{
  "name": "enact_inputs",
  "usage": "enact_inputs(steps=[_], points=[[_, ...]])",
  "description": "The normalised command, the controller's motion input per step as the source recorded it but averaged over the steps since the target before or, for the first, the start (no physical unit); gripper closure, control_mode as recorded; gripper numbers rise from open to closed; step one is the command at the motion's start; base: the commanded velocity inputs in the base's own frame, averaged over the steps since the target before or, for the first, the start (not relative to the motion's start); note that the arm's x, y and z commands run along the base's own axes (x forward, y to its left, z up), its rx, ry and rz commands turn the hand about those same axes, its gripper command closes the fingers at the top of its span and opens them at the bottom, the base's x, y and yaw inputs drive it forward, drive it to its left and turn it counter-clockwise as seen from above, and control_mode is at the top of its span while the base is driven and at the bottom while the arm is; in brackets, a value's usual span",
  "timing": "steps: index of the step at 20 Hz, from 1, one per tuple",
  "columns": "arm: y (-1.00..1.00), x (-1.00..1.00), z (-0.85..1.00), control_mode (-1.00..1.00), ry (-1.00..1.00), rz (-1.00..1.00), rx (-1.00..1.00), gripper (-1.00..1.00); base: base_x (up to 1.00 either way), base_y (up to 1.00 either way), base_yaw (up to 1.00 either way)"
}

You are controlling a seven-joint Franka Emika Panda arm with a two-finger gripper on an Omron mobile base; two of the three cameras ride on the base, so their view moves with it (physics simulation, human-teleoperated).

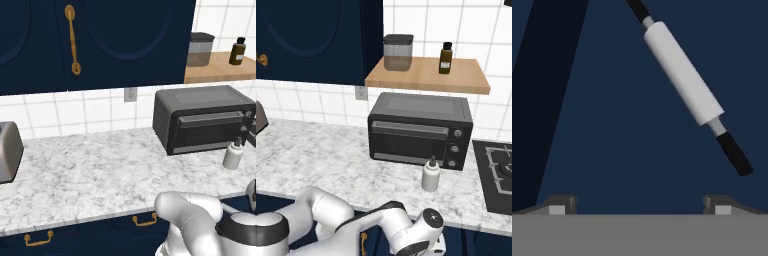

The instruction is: Pick the rolling pin from the drawer and place it on the counter.

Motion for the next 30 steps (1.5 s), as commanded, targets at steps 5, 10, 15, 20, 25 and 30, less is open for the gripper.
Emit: enact_inputs(steps=[5,10,15,20,25,30], points=[[-0.22,0.19,-0.15,-1.00,0.00,0.00,0.04,-1.00,0.00,0.00,0.00],[-0.26,0.19,-0.19,-1.00,0.00,0.00,0.04,-1.00,0.00,0.00,0.00],[-0.38,0.17,-0.24,-1.00,0.00,0.01,0.06,-1.00,0.00,0.00,0.00],[-0.37,0.09,-0.30,-1.00,0.00,0.01,0.05,-1.00,0.00,0.00,0.00],[-0.17,0.05,-0.39,-1.00,0.00,0.01,0.02,-1.00,0.00,0.00,0.00],[0.00,0.00,-0.57,-1.00,-0.04,0.00,0.00,-1.00,0.00,0.00,0.00]])
